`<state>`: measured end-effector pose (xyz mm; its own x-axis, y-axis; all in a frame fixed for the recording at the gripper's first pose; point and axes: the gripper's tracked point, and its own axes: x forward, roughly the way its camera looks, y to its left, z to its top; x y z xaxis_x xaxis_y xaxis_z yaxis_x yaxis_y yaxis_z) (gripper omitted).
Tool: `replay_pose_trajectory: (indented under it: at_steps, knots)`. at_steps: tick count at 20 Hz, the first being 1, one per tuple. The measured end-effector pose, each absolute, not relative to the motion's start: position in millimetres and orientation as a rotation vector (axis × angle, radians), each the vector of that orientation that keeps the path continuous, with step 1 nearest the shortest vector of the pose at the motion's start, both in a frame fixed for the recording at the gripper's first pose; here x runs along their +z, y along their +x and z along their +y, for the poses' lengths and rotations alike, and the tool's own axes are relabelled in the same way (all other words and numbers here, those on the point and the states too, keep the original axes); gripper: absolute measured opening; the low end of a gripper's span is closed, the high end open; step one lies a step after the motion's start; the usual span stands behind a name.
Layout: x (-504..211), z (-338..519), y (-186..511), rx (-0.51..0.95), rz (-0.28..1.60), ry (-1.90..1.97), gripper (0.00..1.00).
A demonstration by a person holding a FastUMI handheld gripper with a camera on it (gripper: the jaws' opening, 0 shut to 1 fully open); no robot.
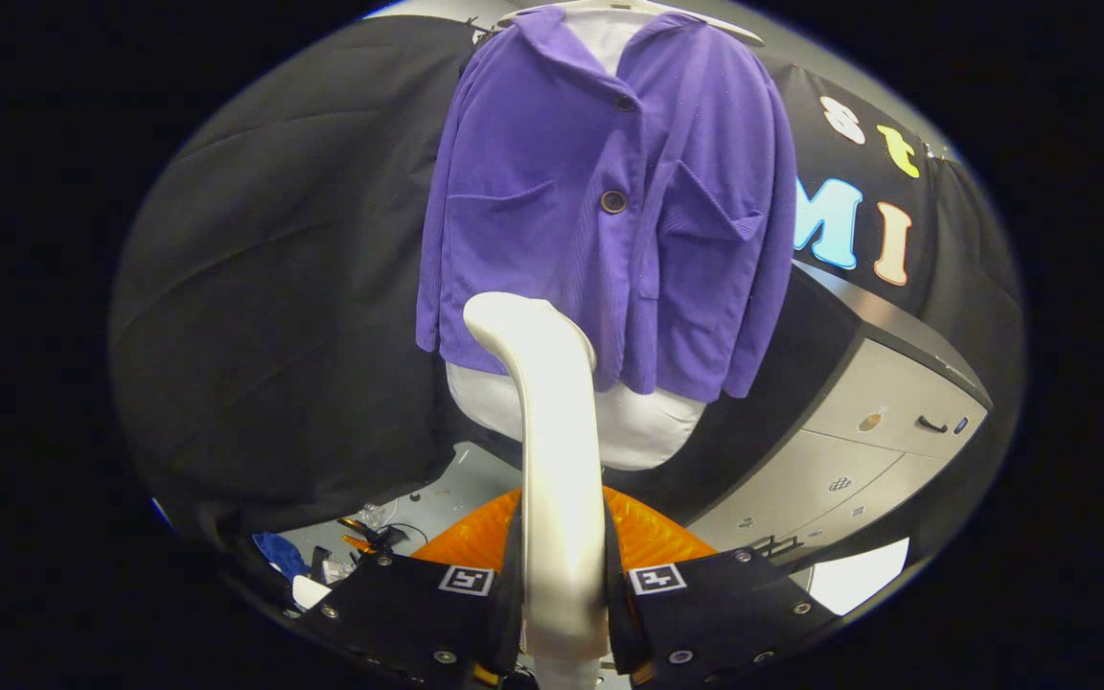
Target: Iron the clothes twice with a garment steamer, once on the left side and once on the right side.
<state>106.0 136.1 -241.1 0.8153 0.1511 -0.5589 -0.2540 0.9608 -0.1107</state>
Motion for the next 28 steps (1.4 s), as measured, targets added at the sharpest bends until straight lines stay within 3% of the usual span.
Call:
replay_pose_trajectory:
  at_steps: [5,11,17,23,28]
  knots:
    - [-200.4,74.1,78.8,0.136,0.522,-0.081,0.37]
    - [-101.6,-5.3,70.1,0.043,0.295,0.005,0.37]
    - [-33.2,-33.8,52.1,0.061,0.084,0.023,0.37]
    - [-31.8,-18.1,18.6,0.15,0.03,-0.038,0.37]
    - [-46.2,-20.7,-8.0,0.141,0.004,-0.023,0.37]
